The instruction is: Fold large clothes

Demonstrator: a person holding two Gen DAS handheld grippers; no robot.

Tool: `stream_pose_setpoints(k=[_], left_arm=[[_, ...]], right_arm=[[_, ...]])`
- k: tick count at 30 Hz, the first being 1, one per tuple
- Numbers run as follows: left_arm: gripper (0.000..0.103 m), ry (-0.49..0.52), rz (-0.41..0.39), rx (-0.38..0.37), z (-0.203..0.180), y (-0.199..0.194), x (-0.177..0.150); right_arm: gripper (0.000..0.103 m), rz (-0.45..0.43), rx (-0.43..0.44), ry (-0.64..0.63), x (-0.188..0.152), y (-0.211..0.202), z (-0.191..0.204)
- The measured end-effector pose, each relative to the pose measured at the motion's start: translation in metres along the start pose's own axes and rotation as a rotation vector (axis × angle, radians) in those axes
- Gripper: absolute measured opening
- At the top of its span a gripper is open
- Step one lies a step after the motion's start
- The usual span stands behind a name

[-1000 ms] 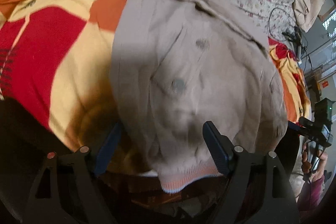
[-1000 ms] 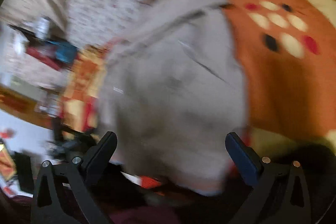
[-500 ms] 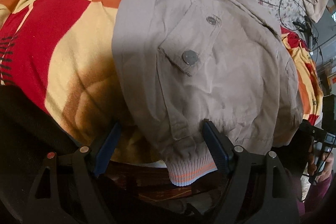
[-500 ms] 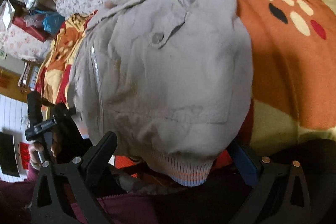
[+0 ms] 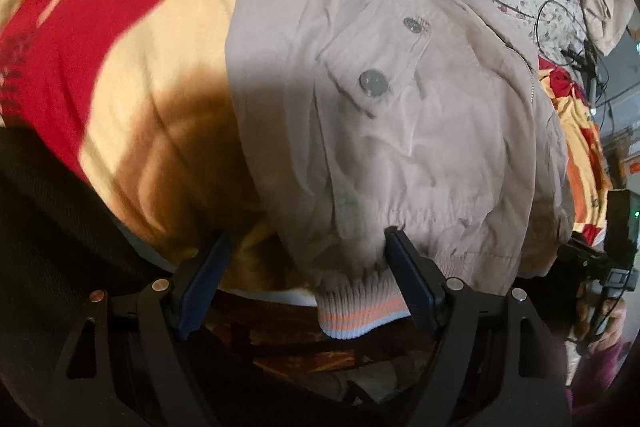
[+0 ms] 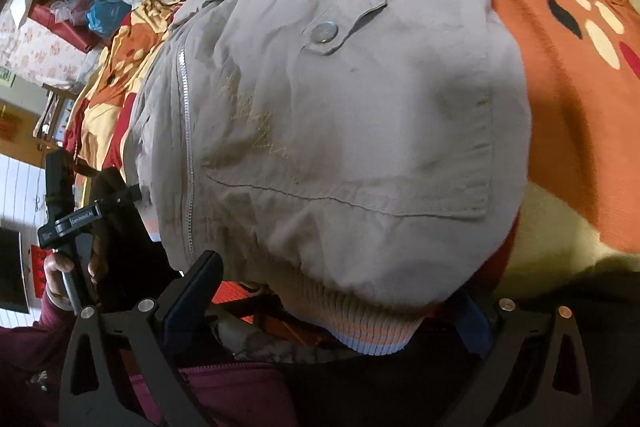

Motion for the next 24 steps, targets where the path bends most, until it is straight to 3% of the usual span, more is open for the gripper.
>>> stream_pose_setpoints(k=[8, 12, 15, 17, 18, 20, 22, 24], left_arm=[[0.08, -0.097, 0.019, -0.1, 0.008, 0.005, -0.003], [0.08, -0.088, 0.018, -0.087, 0.006, 0.007, -0.006], [0.08, -0.075, -0.014, -0.157, -0.006, -0.003, -0.001], [0.079, -0.037, -0.018, -0.181, -0.02, -0.002, 0.004], [0.076, -0.013, -0.013, -0.172, -0.023, -0.001, 0.004], [0.053, 0.008, 0.022, -0.13, -0.023, 0.006, 0.0], [0.048, 0.012, 0.036, -0.128, -0.023, 0.007, -0.002], [0.047, 0.005, 0.032, -0.144, -0.024, 0.004, -0.002]], right_arm=[[0.095, -0.043, 0.132, 0.081, 0.009, -0.006, -0.002], [0.097, -0.037, 0.136, 0.084, 0.011, 0.0, -0.003], [0.095, -0.046, 0.096, 0.022, 0.008, -0.004, 0.0], [0.084, -0.068, 0.092, -0.028, 0.008, -0.008, 0.007], [0.071, -0.067, 0.083, -0.043, 0.008, -0.007, 0.008], [0.055, -0.058, 0.072, -0.044, 0.01, -0.005, 0.004], [0.039, -0.056, 0.093, -0.037, 0.01, -0.006, 0.005], [0.038, -0.063, 0.112, -0.045, 0.008, -0.008, 0.008]])
Point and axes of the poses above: each gripper's, at about its wrist camera, not at the fingertips, and y roughly the way its jaws point, z to its left, x to its top, the point moved 10 cm from there along y, roughly the way its jaws point, and after that the axes turned 7 degrees about -x, right-handed, at the moved point
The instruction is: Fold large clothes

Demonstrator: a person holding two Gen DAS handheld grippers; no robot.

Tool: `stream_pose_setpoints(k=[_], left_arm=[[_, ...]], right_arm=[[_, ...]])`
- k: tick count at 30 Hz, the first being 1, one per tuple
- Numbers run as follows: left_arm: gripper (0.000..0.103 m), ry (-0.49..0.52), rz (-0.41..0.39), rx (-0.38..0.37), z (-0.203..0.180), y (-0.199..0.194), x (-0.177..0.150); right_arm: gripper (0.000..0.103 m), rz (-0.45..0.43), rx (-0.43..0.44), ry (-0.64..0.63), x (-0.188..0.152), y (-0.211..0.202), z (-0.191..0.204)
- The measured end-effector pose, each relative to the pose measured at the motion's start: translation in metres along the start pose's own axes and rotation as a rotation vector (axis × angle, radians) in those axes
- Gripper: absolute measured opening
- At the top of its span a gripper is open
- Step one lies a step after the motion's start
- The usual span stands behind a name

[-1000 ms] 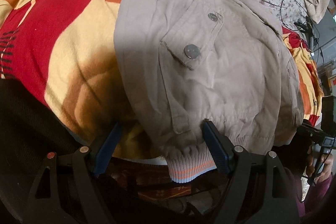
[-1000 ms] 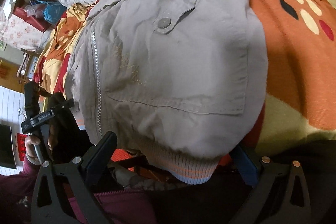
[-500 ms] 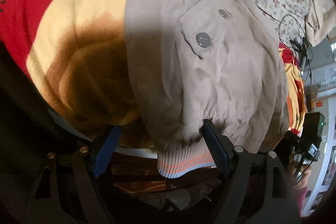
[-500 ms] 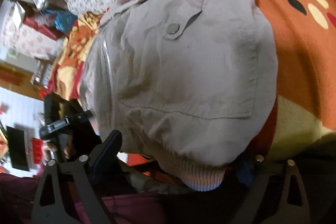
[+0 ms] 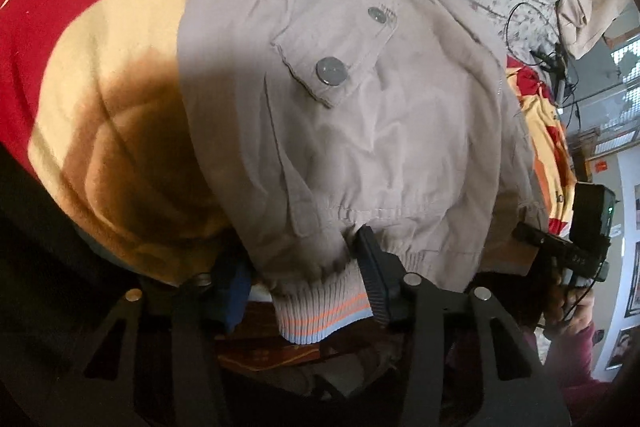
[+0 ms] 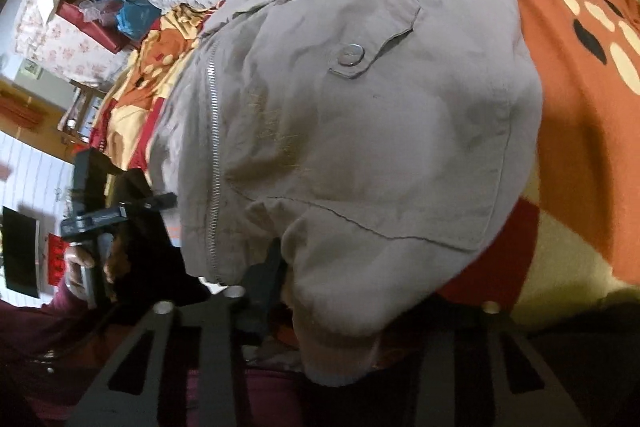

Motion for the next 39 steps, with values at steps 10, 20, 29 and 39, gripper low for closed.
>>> stream_pose_setpoints(k=[10, 20, 29, 39], left_arm=[[0.012, 0.07, -0.04, -0.08, -0.027, -0.038, 0.007], [0.011, 0.073, -0.302, -0.199, -0.056, -0.12, 0.099], [0.011, 0.127, -0.446, -0.16, -0.076, -0.128, 0.211], [0.011, 0.085, -0.439, -0.021, -0.068, -0.061, 0.336]], right_arm=[[0.026, -0.044, 0.023, -0.065, 0.004, -0.012, 0.017], [0.016, -0.321, 0.259, 0.019, 0.085, -0.09, 0.047], [0.015, -0.492, 0.236, 0.089, 0.199, -0.105, 0.028], [0.014, -0.492, 0.112, 0.265, 0.319, -0.057, -0.053]])
Point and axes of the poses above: each gripper's, at about its wrist camera, not at the fingertips, and y roughly the way its jaws point, z to its left, x to its top, the point moved 10 cm from there along y, roughly the way its jaws point, and after that the axes turned 7 degrees about -x, right-handed, at the moved point
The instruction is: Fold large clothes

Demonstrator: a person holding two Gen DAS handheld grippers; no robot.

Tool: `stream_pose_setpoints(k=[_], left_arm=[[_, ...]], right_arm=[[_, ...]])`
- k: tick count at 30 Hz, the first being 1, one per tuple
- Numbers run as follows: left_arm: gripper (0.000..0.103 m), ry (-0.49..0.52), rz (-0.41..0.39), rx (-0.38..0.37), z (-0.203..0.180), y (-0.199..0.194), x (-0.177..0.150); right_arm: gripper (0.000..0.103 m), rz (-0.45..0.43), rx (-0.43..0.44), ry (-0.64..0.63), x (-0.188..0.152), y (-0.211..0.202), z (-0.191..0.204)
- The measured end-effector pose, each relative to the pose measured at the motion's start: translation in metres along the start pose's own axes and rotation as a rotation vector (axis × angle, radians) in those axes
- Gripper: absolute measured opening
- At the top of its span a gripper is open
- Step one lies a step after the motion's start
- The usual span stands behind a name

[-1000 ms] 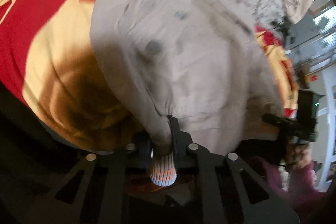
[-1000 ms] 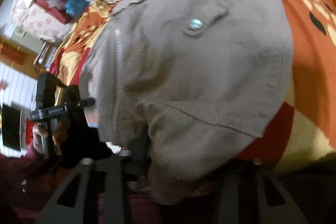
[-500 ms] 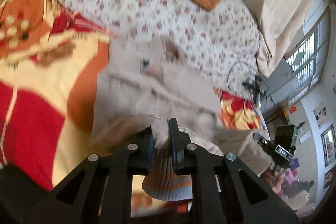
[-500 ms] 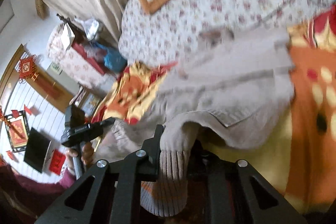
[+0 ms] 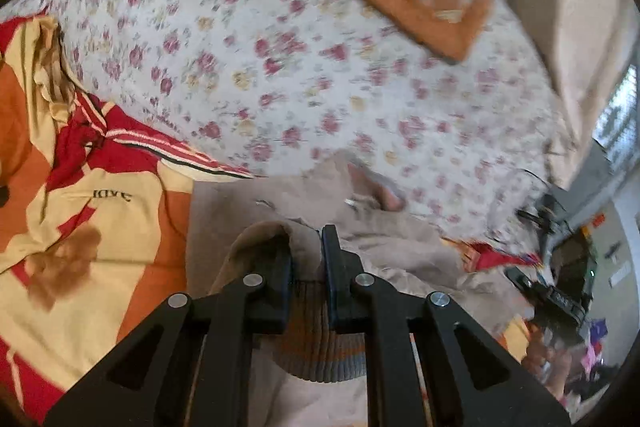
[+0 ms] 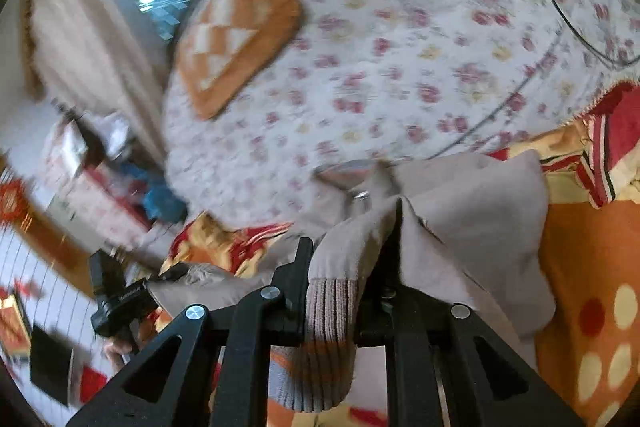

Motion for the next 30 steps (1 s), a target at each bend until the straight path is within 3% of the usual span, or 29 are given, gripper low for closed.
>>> stream_pose_setpoints(k=[4, 5, 7, 8, 11, 14, 17, 20, 23, 25, 27, 30], left_arm=[[0.011, -0.068, 0.052, 0.036, 0.027, 0.048, 0.008], [0.016, -0.081, 0.067, 0.035, 0.033, 0.058, 0.009], [0.021, -0.14, 0.082, 0.041, 0.05, 0.074, 0.011], [0.034, -0.165, 0.091, 0.024, 0.054, 0.078, 0.012], [0.059, -0.164, 0.068, 0.027, 0.059, 0.068, 0.02], [0.077, -0.125, 0.009, 0.036, 0.06, 0.045, 0.03], [0.077, -0.079, 0.047, 0.019, 0.053, 0.037, 0.02], [0.077, -0.022, 0.135, 0.061, 0.054, 0.05, -0.007], [0.077, 0.016, 0.268, 0.18, 0.072, 0.085, -0.039], [0.077, 0.001, 0.313, 0.227, 0.088, 0.1, -0.052], [0.077, -0.063, 0.3, 0.206, 0.098, 0.104, -0.053], [0.077, -0.071, 0.274, 0.193, 0.095, 0.085, -0.047]], right_arm=[[0.013, 0.048, -0.051, 0.015, 0.013, 0.043, -0.025], [0.014, 0.065, -0.052, 0.029, 0.016, 0.054, -0.031], [0.028, 0.113, -0.08, 0.089, 0.02, 0.072, -0.048], [0.031, 0.136, -0.077, 0.121, 0.021, 0.077, -0.054], [0.038, 0.104, -0.016, 0.181, 0.03, 0.065, -0.059], [0.054, 0.036, -0.015, 0.144, 0.034, 0.038, -0.055], [0.056, -0.003, 0.003, 0.049, 0.03, 0.017, -0.038], [0.056, 0.051, -0.024, -0.082, 0.013, 0.029, -0.02], [0.056, 0.153, -0.241, -0.207, -0.005, 0.077, -0.035], [0.054, 0.198, -0.331, -0.188, -0.01, 0.107, -0.058], [0.054, 0.234, -0.377, -0.111, -0.011, 0.127, -0.079], [0.057, 0.183, -0.356, -0.121, -0.004, 0.111, -0.056]])
Point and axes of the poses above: each gripper's, at about its wrist camera, not at the fingertips, and y roughly the way its jaws point, z to its left, x to its top, the point moved 10 cm from there along y, roughly the way its jaws point, and after that the axes turned 7 degrees about -x, right-handed, at the moved point
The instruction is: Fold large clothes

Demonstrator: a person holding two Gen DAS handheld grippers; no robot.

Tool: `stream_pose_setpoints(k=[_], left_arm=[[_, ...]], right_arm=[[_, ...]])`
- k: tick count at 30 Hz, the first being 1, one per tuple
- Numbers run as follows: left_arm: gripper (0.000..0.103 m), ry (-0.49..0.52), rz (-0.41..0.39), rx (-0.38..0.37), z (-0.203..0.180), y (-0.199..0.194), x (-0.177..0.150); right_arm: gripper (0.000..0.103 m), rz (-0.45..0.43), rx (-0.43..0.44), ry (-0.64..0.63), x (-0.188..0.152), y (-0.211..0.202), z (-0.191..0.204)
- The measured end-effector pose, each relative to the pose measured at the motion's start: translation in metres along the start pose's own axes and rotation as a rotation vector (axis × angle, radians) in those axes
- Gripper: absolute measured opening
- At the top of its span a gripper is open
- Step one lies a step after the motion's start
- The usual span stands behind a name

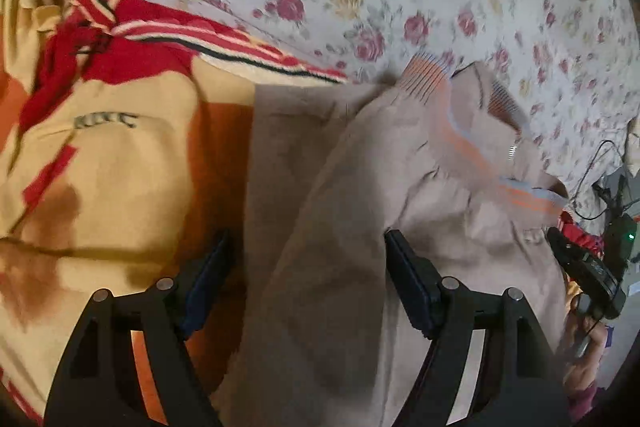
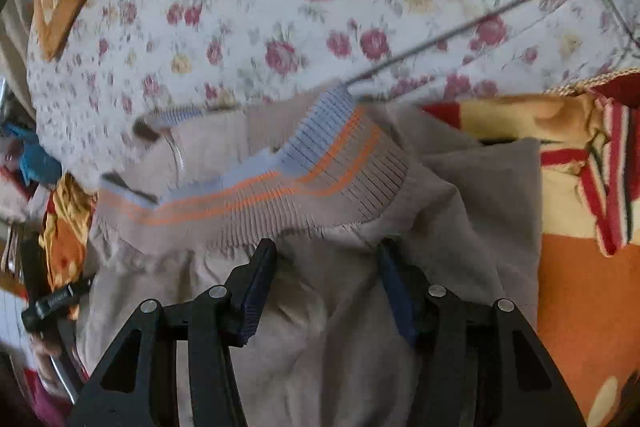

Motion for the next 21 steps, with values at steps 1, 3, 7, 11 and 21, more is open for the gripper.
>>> stream_pose_setpoints(k=[1, 3, 7, 11, 21], left_arm=[[0.077, 0.014, -0.014, 0.008, 0.001, -0.009, -0.001], [0.077, 0.041, -0.054, 0.03, 0.002, -0.027, -0.005], [0.077, 0.029, -0.11, 0.027, 0.011, -0.05, -0.028], [0.077, 0.046, -0.131, 0.024, 0.014, -0.05, -0.047], [0.077, 0.093, -0.153, 0.023, 0.016, -0.047, -0.038]], right_arm=[[0.059, -0.016, 0.027, -0.021, -0.001, -0.01, 0.01], [0.07, -0.047, 0.077, -0.078, -0.003, -0.03, 0.038], [0.08, -0.049, 0.071, -0.262, -0.01, -0.031, 0.099], [0.08, -0.04, -0.015, -0.412, -0.004, 0.003, 0.131], [0.006, 0.021, -0.159, -0.568, -0.021, 0.046, 0.136]])
Point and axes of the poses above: each gripper's, at about its wrist camera, not at the fingertips, and y roughly the way its jaws point, z to its left, x to its top, the point moved 10 cm from there along y, roughly the way its jaws point, and after that the axes turned 7 degrees about -x, right-handed, at the moved point
